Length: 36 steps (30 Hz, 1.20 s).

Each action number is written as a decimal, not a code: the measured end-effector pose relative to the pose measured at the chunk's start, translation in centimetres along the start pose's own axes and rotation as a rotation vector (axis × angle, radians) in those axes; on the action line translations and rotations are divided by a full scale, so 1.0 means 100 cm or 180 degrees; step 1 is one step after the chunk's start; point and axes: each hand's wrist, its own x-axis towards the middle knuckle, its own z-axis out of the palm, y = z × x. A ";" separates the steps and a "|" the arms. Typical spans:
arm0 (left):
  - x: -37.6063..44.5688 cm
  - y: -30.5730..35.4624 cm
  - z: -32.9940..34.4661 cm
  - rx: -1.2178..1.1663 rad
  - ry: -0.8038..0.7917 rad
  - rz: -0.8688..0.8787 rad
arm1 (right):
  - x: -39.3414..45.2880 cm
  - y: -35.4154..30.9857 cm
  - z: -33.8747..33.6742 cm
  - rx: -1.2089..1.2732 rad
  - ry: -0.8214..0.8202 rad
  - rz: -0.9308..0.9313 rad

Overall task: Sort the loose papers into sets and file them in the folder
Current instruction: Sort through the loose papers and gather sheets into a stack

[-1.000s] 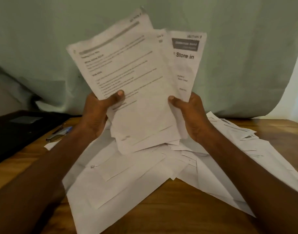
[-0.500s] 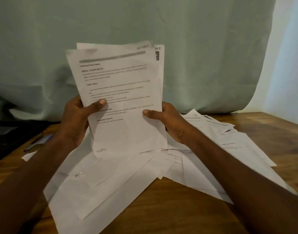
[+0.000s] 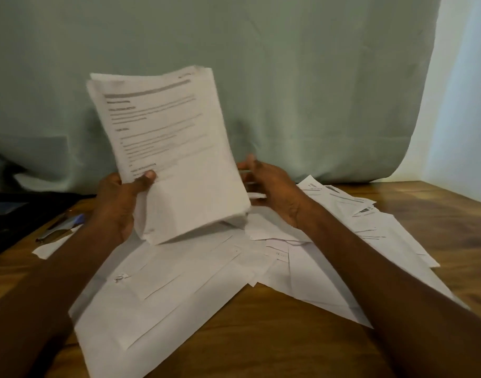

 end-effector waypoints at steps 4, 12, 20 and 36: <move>0.014 0.010 -0.033 -0.0110 0.0919 -0.0041 | 0.008 0.028 -0.013 -0.2303 0.0582 -0.0951; 0.024 0.013 -0.075 -0.0342 0.1446 -0.0482 | -0.008 0.042 0.062 -0.2754 -0.0834 -0.0961; 0.029 0.002 -0.064 -0.0896 0.1003 -0.0934 | -0.008 0.033 0.018 -0.4211 -0.0523 0.0270; 0.026 -0.001 -0.055 -0.0780 0.0851 -0.1086 | -0.004 0.041 0.032 -0.4179 -0.0479 0.0045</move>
